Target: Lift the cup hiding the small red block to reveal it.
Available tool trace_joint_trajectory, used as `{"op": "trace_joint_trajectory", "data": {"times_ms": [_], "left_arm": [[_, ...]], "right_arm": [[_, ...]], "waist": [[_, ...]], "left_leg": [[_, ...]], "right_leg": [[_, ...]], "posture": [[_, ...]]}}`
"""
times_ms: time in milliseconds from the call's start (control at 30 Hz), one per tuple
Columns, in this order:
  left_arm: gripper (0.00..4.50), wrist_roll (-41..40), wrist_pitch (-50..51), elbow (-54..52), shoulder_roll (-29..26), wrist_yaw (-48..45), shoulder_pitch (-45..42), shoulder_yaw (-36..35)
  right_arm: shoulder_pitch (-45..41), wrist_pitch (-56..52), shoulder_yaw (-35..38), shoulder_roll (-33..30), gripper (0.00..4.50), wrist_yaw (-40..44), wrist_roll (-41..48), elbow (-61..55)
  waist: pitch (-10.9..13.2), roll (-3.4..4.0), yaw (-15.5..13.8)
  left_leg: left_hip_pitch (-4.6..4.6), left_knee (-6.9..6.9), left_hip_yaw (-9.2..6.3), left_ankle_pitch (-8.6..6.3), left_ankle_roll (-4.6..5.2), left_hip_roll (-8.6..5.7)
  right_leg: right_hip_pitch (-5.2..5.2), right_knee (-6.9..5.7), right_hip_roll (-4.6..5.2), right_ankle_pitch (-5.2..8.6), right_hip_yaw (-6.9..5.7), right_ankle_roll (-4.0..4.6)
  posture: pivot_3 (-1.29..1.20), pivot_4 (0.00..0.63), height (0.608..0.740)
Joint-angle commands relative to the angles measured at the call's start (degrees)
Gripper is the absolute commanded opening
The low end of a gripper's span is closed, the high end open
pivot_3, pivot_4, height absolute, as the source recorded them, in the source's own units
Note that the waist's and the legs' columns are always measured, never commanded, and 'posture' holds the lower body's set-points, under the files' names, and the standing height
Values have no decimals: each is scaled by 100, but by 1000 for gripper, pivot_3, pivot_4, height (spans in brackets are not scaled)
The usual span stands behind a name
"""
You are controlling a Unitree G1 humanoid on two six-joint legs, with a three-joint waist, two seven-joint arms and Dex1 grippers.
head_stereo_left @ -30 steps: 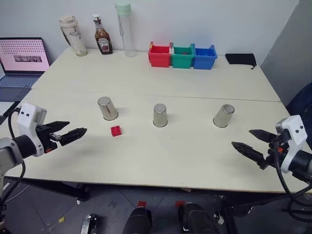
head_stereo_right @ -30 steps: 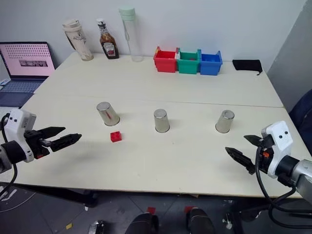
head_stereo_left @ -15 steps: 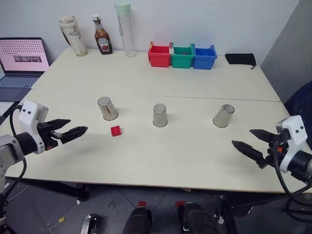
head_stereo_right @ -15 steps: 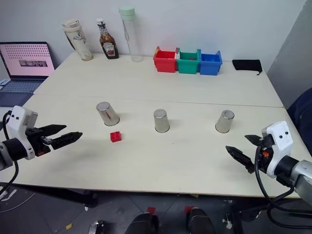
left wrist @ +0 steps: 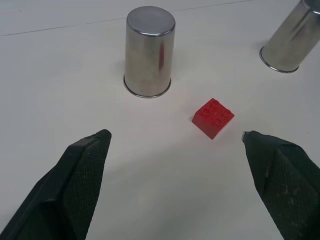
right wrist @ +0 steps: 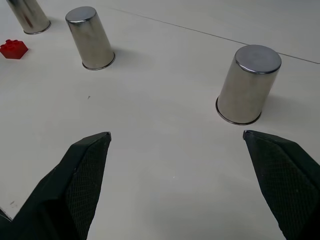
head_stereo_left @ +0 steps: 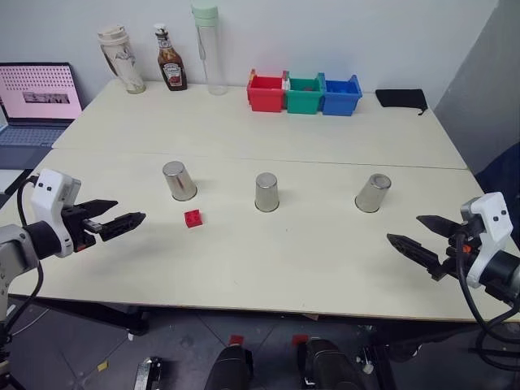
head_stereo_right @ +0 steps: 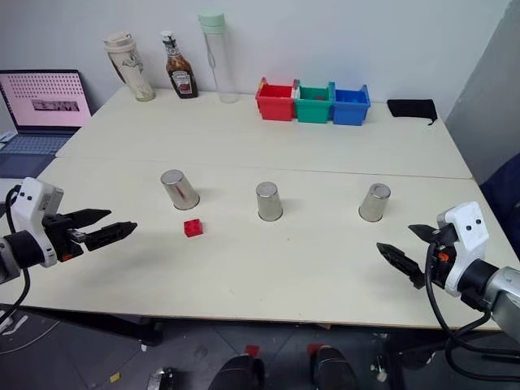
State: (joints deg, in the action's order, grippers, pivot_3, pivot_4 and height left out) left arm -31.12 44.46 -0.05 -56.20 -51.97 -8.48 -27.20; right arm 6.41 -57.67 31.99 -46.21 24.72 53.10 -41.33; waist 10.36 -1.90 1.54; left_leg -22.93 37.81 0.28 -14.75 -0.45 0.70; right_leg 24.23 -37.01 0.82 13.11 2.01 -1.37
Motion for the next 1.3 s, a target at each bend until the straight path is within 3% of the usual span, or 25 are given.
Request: {"op": "trace_joint_trajectory", "data": {"times_ms": [33,1300], "left_arm": [[4469,52,-124,-31,-194,-76,4,-95],[4469,187,-310,454,-394,-301,-293,-33]], "right_arm": [[28,151,144,59,4500,-60,100,-150],[-188,159,-13,80,4500,-399,314,-123]], "waist": [[-1,-1,0],[-2,-3,2]], "left_leg": [[0,0,0,0,0,0],[5,5,2,1,1,0]], "right_leg": [[0,0,0,0,0,0],[-5,-6,-1,-3,2,-4]], "posture": [[0,150,740],[0,150,740]]}}
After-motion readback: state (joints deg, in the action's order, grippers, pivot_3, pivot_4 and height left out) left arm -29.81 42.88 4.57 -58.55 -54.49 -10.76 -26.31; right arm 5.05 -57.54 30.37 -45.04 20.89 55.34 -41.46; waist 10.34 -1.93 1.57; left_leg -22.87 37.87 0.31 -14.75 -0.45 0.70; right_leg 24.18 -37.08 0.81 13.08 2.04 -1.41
